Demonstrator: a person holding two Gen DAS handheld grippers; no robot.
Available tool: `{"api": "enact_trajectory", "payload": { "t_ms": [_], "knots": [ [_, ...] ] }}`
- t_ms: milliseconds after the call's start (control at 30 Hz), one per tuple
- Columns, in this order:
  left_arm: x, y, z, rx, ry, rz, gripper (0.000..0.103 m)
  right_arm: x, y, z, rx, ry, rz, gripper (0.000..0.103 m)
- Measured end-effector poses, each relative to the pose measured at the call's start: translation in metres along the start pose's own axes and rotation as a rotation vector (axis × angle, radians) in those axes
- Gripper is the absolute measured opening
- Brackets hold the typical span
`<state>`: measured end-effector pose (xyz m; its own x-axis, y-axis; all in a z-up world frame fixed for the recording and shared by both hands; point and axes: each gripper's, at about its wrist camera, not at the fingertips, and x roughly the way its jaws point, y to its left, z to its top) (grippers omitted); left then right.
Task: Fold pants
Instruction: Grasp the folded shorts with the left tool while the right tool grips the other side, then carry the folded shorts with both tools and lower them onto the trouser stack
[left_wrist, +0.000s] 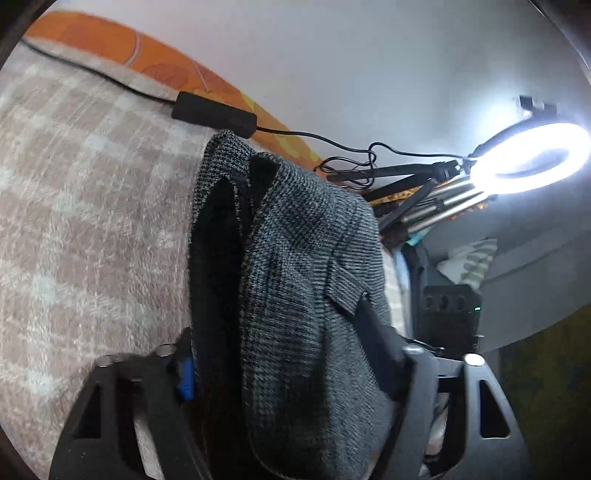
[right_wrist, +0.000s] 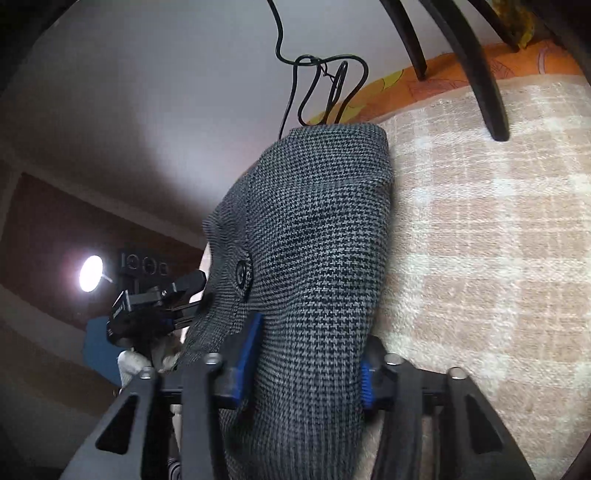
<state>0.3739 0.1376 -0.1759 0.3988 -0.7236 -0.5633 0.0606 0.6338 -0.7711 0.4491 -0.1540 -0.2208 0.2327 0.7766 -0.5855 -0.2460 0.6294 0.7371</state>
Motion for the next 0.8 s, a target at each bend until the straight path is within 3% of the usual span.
{"api": "enact_trajectory", "payload": {
  "t_ms": [67, 267, 433, 800],
  "knots": [
    [0.0, 0.008, 0.0, -0.031, -0.007, -0.009, 0.042, -0.002, 0.0, -0.002, 0.007, -0.009, -0.011, 0.032],
    [-0.005, -0.004, -0.004, 0.026, -0.045, 0.041, 0.034, -0.012, 0.021, -0.007, -0.055, -0.043, -0.079, 0.017],
    [-0.014, -0.022, -0.007, 0.074, -0.075, 0.058, 0.032, -0.025, 0.055, -0.01, -0.141, -0.068, -0.134, 0.013],
    [-0.013, -0.088, -0.022, 0.168, -0.104, 0.01, 0.032, -0.065, 0.101, -0.024, -0.251, -0.134, -0.21, 0.013]
  ]
}}
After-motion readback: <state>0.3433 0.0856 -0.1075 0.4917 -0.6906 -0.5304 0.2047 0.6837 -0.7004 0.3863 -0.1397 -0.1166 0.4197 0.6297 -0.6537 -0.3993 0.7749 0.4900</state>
